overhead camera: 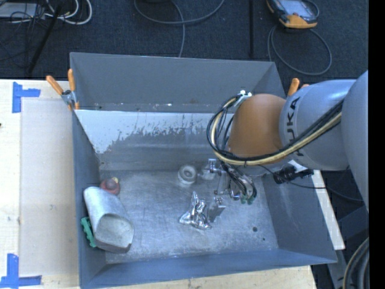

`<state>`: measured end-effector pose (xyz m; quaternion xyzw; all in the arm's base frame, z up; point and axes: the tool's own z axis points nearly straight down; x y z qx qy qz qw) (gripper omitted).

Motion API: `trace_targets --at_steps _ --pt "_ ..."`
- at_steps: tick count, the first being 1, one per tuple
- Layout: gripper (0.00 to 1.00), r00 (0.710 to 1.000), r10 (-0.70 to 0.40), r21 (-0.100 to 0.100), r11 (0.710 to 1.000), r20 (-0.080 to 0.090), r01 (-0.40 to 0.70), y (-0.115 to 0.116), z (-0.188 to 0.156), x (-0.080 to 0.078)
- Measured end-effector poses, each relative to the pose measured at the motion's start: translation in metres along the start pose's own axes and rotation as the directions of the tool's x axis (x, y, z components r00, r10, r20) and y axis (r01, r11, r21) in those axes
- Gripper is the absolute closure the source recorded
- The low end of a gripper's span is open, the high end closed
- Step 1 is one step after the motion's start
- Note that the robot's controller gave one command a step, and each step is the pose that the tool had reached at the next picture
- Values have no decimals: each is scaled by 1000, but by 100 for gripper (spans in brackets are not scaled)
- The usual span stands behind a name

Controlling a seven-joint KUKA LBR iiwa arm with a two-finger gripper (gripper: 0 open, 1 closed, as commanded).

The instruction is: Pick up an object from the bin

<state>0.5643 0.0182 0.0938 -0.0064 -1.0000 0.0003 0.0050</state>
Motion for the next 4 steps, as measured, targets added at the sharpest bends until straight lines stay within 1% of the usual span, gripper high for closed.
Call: trace_targets --at_steps 1,2,3,4 --pt "0 999 -17 3 1000 34 17 26 16 2" --pt "100 1000 -18 -1 1000 23 18 28 19 5" --pt "100 999 45 -3 999 18 -45 28 -99 8" --pt "100 950 -311 4 951 14 311 -15 -202 3"
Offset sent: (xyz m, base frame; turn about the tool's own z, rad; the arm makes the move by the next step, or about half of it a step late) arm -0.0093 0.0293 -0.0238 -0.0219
